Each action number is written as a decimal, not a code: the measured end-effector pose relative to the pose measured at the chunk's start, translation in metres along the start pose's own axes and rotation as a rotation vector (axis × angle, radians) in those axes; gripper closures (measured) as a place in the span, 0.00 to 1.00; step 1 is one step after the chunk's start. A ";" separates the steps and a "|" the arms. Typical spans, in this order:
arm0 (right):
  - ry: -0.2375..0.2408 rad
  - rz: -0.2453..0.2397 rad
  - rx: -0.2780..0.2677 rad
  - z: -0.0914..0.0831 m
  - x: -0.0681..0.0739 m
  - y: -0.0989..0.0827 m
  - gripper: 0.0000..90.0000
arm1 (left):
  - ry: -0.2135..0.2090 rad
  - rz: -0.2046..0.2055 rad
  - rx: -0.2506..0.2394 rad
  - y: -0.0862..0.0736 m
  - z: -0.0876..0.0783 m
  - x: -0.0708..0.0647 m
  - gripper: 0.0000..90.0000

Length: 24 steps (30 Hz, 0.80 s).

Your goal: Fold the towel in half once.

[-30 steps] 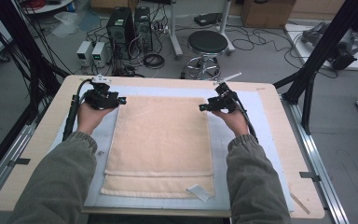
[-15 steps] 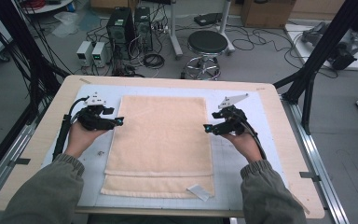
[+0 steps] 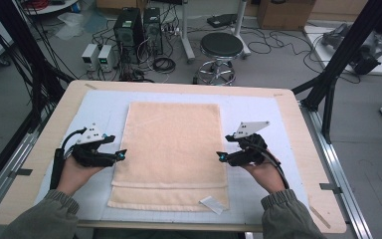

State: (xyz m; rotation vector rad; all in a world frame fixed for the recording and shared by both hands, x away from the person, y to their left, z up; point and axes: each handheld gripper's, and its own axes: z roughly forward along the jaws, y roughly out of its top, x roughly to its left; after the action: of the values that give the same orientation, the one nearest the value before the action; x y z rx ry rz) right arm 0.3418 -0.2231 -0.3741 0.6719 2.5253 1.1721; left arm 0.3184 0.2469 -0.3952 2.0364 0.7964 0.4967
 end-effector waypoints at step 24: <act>0.085 -0.030 0.130 0.044 0.025 -0.038 0.67 | -0.115 0.049 0.143 -0.028 0.021 -0.029 0.65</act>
State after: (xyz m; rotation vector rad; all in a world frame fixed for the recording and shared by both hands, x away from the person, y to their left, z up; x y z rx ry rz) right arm 0.3285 -0.2030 -0.4327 0.6241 2.6916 1.0552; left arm 0.3001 0.2266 -0.4317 2.1992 0.7320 0.3543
